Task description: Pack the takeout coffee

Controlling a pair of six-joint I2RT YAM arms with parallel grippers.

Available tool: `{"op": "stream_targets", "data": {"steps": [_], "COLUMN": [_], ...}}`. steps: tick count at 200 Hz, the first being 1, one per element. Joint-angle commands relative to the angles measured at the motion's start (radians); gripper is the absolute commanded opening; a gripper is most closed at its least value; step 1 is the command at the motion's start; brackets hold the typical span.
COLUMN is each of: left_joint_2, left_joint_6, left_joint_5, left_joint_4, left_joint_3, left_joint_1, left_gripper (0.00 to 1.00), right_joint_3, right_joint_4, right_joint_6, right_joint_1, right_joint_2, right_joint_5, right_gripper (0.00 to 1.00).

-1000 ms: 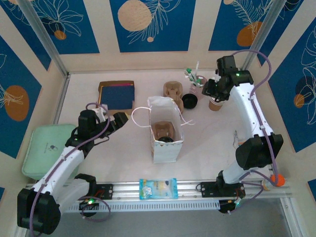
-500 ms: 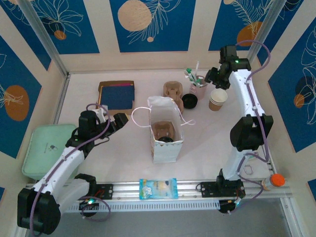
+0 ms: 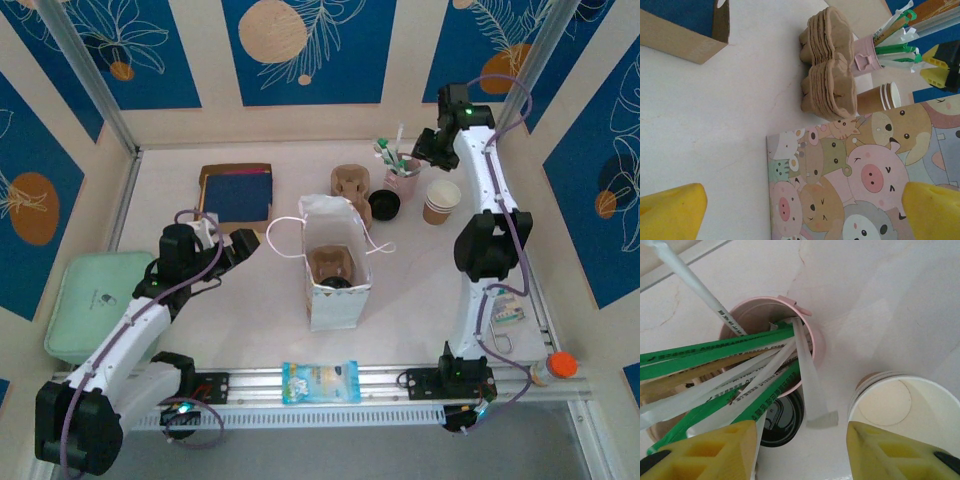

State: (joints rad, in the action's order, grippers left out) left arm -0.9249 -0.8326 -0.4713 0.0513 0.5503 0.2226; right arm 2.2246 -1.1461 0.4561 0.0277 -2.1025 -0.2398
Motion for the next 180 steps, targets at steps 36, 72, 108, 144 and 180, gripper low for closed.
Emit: {"op": "stream_targets", "data": {"steps": [36,72,108,144,180], "left_joint_2": [0.010,0.005,0.006,0.008,0.020], "left_joint_6": [0.013,0.015,0.017,0.018,0.020], "left_joint_5": [-0.019,-0.020,-0.018,-0.019,-0.016], "left_joint_4": [0.004,0.008,0.010,0.012,0.020], "left_joint_3": [0.008,0.019,0.023,0.026,0.021], "left_joint_1": [-0.010,-0.010,-0.011,-0.011,-0.010], "left_gripper": [1.00,1.00,1.00,1.00,1.00], "right_joint_3": [0.066,0.079,0.084,0.093,0.096], "right_joint_4": [-0.049,-0.053,-0.052,-0.053,-0.056], "right_joint_6": [-0.002,-0.002,-0.002,-0.004,0.000], "right_joint_1": [0.000,0.001,0.000,0.001,0.005], "right_joint_2": [-0.061,-0.081,-0.093,-0.099,-0.106], "right_joint_5": [-0.019,-0.018,-0.016,-0.010,-0.007], "right_gripper": [0.48,0.42,0.36,0.30,0.27]}}
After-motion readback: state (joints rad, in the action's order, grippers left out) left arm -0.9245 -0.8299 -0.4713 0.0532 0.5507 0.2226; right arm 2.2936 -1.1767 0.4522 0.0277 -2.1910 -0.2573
